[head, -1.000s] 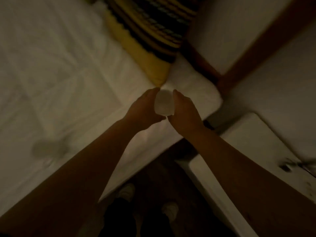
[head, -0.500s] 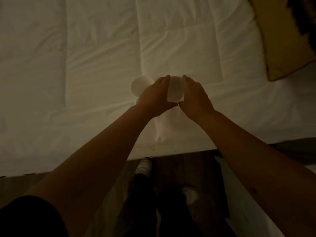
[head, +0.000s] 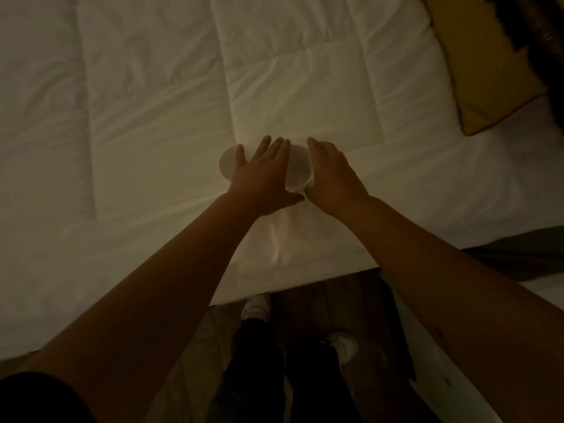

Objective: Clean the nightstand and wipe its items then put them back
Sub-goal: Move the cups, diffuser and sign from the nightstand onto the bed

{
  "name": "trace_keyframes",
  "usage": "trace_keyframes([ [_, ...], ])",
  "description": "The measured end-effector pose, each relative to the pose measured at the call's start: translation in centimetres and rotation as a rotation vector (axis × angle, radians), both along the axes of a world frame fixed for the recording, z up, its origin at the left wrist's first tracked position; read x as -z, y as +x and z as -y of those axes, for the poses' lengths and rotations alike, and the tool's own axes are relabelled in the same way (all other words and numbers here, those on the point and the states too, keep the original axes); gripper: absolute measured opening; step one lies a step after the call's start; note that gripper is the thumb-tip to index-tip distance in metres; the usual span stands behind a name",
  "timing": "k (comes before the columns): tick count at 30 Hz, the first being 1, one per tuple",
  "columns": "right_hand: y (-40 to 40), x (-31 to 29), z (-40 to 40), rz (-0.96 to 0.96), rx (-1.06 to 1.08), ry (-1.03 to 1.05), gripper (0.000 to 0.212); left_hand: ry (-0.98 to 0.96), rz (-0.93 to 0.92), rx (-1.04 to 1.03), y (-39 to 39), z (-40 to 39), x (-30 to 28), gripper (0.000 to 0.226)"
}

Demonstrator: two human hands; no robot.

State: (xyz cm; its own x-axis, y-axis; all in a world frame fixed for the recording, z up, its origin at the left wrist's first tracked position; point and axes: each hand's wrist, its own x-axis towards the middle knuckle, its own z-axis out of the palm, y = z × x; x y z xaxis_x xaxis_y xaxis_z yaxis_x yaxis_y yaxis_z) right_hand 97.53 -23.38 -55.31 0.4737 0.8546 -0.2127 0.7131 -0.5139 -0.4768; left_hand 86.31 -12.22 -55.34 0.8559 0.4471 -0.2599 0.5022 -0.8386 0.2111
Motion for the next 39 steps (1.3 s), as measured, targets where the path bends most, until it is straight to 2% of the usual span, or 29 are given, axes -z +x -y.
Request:
trace_keyframes([
  [7,0.1,-0.4,0.2,0.004,0.015,-0.03,0.096,-0.006,-0.01,0.048,0.6,-0.2,-1.5,0.114],
  [10,0.7,-1.2,1.9,0.017,0.05,-0.033,0.091,0.02,0.007,0.088,1.6,0.8,-2.6,0.105],
  [13,2.0,-2.3,5.8,-0.007,0.168,-0.07,0.087,0.039,0.018,0.157,3.9,3.4,-3.8,0.092],
  [16,3.9,-3.4,12.4,0.003,0.327,-0.113,0.083,0.04,0.028,0.261,7.7,7.8,-4.5,0.091],
  [21,7.7,-5.1,27.3,0.064,0.649,-0.248,0.081,-0.033,0.039,0.514,16.0,21.0,-5.4,0.087],
  [26,7.5,-5.8,40.5,0.012,0.965,-0.333,0.076,-0.208,0.094,0.771,20.9,34.7,-5.3,0.077],
  [29,6.6,-5.7,47.9,0.044,1.114,-0.363,0.074,-0.28,0.106,0.881,22.6,43.1,-5.2,0.076],
  [35,5.5,-3.8,58.7,0.009,1.395,-0.336,0.067,-0.397,0.013,1.031,25.0,55.1,-2.4,0.079],
  [39,5.7,-1.3,62.4,-0.079,1.499,-0.299,0.07,-0.473,-0.038,1.011,26.8,60.6,0.0,0.086],
])
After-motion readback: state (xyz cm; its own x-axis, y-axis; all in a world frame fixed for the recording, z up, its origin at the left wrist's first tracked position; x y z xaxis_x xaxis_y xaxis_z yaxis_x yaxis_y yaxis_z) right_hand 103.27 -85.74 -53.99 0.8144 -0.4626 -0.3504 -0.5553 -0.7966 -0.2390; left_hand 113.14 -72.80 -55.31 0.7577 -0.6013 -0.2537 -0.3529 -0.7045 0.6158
